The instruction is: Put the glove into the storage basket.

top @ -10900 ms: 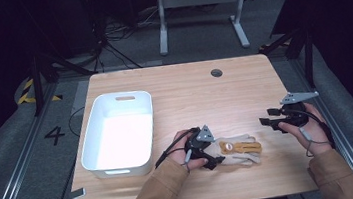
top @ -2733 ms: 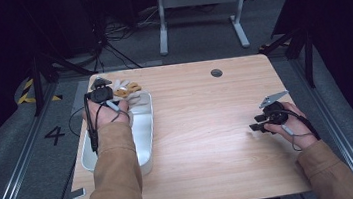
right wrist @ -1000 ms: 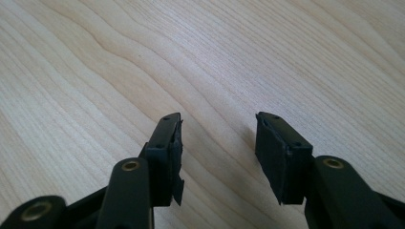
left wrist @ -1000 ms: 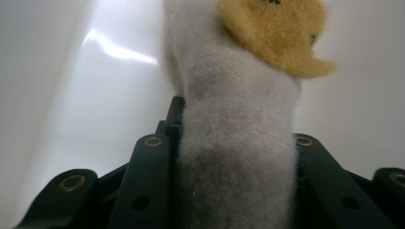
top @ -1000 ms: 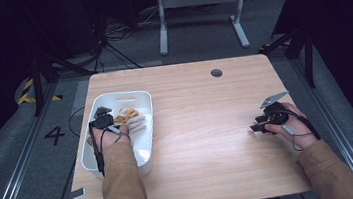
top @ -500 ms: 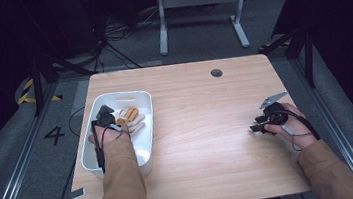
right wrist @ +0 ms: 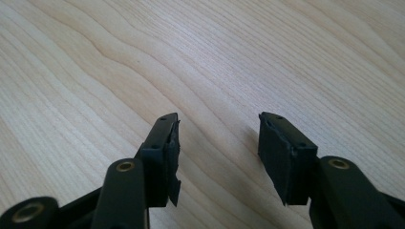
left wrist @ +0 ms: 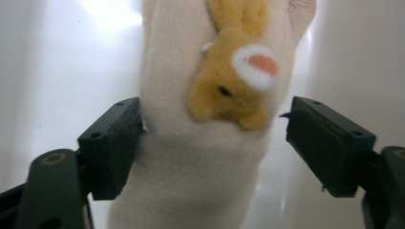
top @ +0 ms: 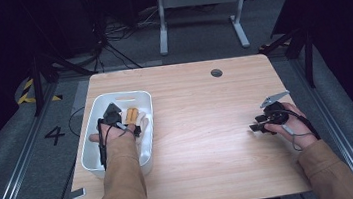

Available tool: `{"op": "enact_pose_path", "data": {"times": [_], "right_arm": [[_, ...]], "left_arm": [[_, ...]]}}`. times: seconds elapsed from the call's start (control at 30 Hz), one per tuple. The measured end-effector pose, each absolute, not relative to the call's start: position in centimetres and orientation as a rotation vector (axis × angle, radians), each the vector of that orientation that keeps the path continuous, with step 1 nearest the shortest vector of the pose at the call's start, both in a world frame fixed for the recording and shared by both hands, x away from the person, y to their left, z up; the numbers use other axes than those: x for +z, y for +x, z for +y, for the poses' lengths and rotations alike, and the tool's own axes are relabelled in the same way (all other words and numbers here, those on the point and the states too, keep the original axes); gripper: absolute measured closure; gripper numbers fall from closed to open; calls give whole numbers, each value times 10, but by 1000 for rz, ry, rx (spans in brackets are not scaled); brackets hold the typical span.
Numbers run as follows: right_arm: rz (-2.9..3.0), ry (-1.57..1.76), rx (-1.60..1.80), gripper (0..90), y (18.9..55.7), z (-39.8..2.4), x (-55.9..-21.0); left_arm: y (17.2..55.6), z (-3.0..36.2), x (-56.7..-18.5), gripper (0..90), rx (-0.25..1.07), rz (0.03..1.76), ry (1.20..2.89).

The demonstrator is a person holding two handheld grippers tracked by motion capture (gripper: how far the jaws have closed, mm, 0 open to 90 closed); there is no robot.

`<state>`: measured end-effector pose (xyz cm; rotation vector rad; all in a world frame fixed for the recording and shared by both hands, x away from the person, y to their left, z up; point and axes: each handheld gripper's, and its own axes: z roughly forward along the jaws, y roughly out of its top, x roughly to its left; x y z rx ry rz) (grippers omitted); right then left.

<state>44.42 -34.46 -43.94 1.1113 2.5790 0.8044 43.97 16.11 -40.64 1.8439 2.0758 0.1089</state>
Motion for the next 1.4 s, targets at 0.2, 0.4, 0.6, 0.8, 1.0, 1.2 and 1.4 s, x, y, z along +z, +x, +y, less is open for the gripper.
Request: {"op": "enact_pose_path", "data": {"times": [0.2,0.4,0.6,0.8,1.0,1.2,1.4], "right_arm": [[2573,1113,810,499,444,-345,-439],[2570,1116,810,493,444,-346,-439],[2564,1112,810,485,445,-347,-439],[2563,1117,812,485,445,-347,-439],[2551,1129,813,485,444,-350,-438],[2539,1131,812,486,443,-353,-437],[2524,1151,818,485,440,-360,-436]], "left_arm": [[438,158,-409,207,42,2074,1898],[437,161,-403,205,134,2051,1886],[437,157,-387,198,252,1955,1888],[433,147,-368,216,297,1848,1924],[427,133,-346,268,285,1685,1923],[418,108,-333,277,262,1489,1949],[409,86,-332,298,245,1316,2034]]}}
